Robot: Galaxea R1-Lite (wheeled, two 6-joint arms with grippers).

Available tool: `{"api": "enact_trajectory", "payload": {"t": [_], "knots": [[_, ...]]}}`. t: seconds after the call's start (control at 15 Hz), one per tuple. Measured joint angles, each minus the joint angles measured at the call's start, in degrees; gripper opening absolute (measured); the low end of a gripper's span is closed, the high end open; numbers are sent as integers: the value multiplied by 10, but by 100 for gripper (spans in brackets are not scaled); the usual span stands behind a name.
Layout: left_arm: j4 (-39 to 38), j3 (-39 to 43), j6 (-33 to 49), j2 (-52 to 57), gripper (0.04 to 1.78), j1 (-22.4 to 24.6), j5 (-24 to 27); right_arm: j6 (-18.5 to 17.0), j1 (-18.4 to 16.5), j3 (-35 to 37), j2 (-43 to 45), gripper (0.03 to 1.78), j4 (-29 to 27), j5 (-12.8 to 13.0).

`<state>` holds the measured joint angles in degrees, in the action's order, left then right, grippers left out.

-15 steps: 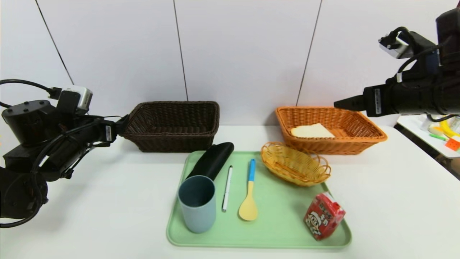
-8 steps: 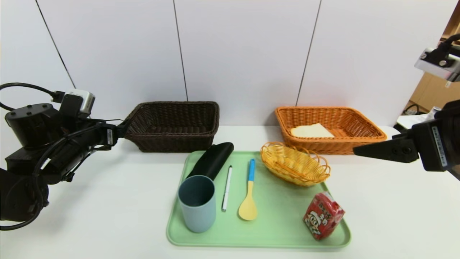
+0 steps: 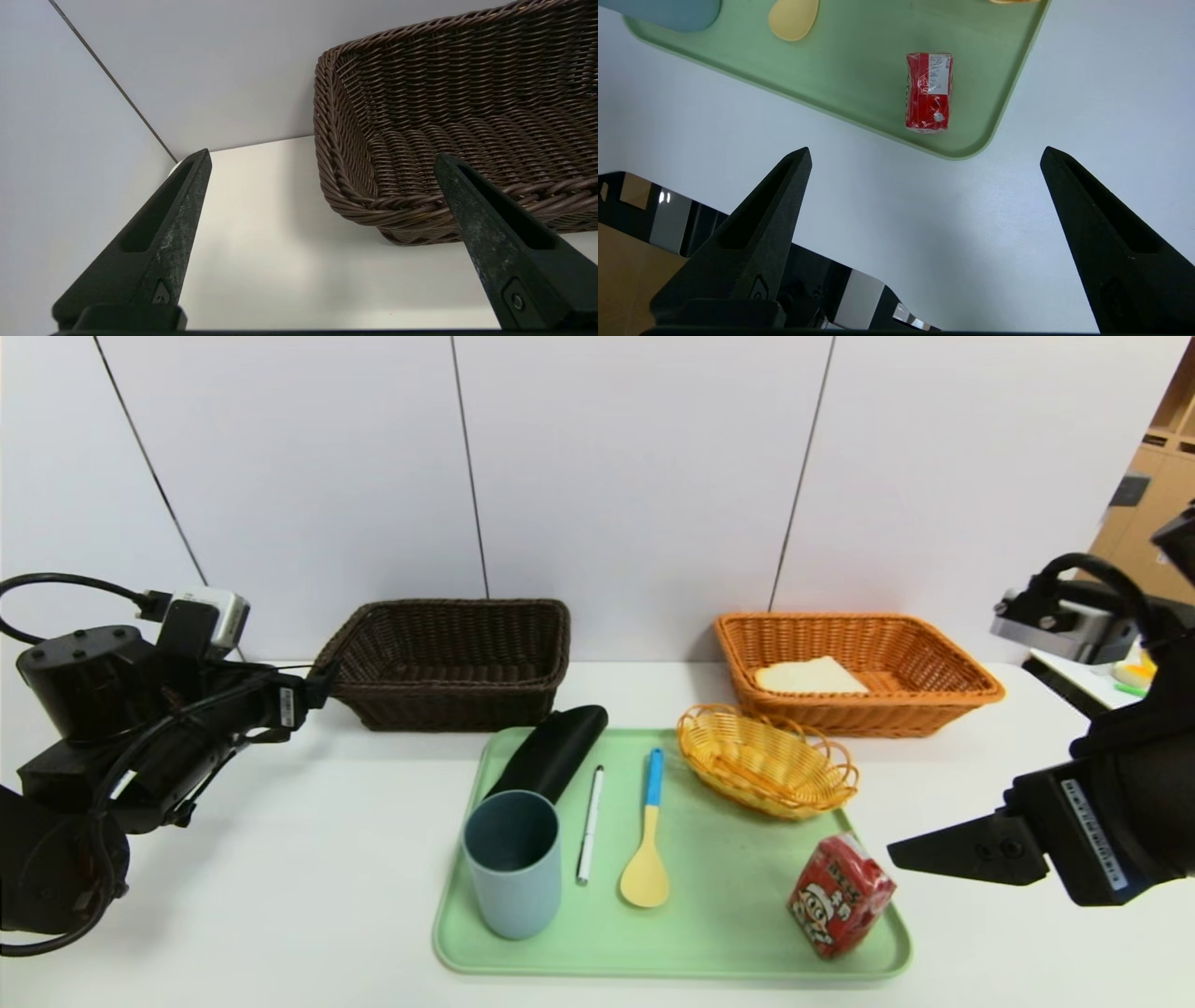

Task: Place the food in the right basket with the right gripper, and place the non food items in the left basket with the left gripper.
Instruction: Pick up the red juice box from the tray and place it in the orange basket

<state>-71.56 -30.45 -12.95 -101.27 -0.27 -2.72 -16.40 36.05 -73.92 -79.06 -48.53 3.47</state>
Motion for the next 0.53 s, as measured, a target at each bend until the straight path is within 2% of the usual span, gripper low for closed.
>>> {"api": "enact_trajectory", "payload": {"t": [0.33,0.53], "knots": [[-19,7,-6,-12,169,0,0,-3,13,28,-54,169,5,3],[-20,7,-7,-19,169,0,0,-3,13,57,-73,170,33,16]]}}
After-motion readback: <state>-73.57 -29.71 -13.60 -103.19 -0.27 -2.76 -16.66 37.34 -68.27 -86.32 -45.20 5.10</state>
